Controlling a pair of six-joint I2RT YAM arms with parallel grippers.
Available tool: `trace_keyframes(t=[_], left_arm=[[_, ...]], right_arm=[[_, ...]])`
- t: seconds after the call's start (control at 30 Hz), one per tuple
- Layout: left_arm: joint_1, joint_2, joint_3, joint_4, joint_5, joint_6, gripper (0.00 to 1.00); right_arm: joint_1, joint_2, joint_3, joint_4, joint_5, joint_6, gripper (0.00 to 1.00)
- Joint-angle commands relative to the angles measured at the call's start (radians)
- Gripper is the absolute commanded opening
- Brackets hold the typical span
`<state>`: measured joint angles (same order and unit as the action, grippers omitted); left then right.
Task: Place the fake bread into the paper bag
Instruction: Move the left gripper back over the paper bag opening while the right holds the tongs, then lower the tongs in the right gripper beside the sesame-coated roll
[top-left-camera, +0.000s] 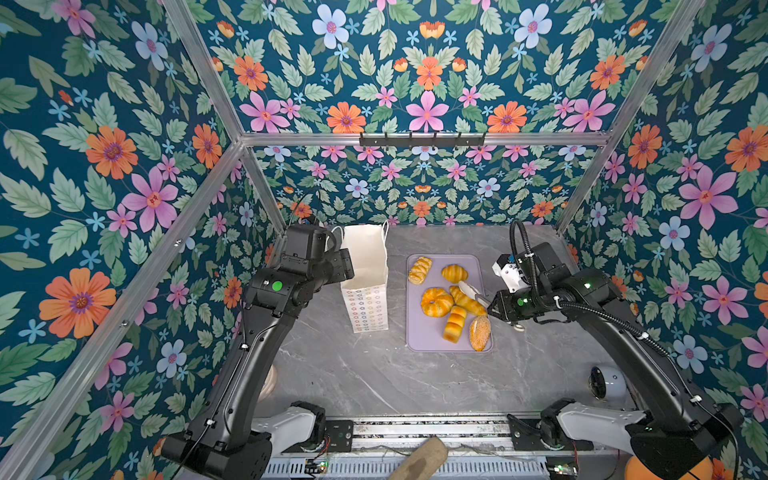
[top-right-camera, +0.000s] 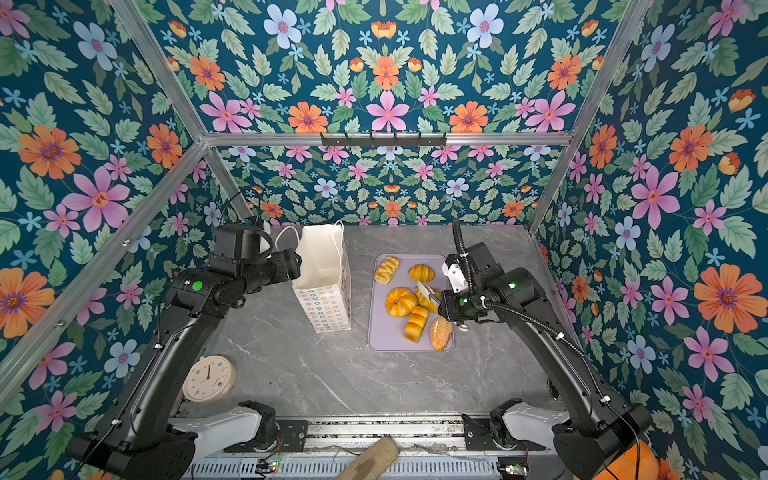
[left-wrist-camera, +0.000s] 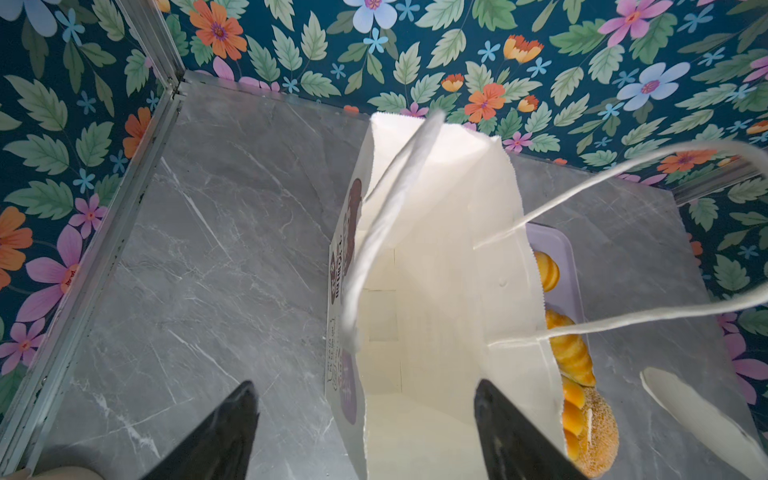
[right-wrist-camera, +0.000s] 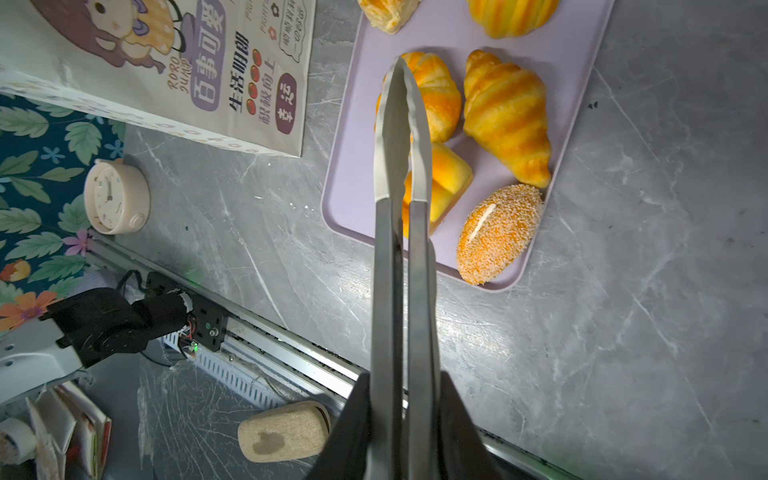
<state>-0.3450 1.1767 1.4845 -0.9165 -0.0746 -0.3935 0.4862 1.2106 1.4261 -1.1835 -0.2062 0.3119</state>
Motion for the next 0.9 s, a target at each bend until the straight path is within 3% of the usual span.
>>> trace_keyframes(t=[0.0, 0.23, 0.57, 0.87], left_arm=[[0.001, -0.008, -0.017, 0.027, 0.002, 0.004, 0.82], [0.002, -0.014, -0.054, 0.059, -0.024, 0.026, 0.82], [0.003, -0.007, -0.097, 0.112, -0.018, 0.045, 0.82], [0.002, 0.003, -0.165, 0.148, -0.012, 0.009, 0.62]], right_arm=[[0.033, -0.006, 0.030, -0.053, 0.079, 0.103, 0.25], [0.084, -0.014, 0.046, -0.201, 0.171, 0.211, 0.25], [0.097, -0.080, -0.078, -0.246, 0.169, 0.323, 0.28], [0.098, -0.114, -0.164, -0.208, 0.175, 0.359, 0.31]])
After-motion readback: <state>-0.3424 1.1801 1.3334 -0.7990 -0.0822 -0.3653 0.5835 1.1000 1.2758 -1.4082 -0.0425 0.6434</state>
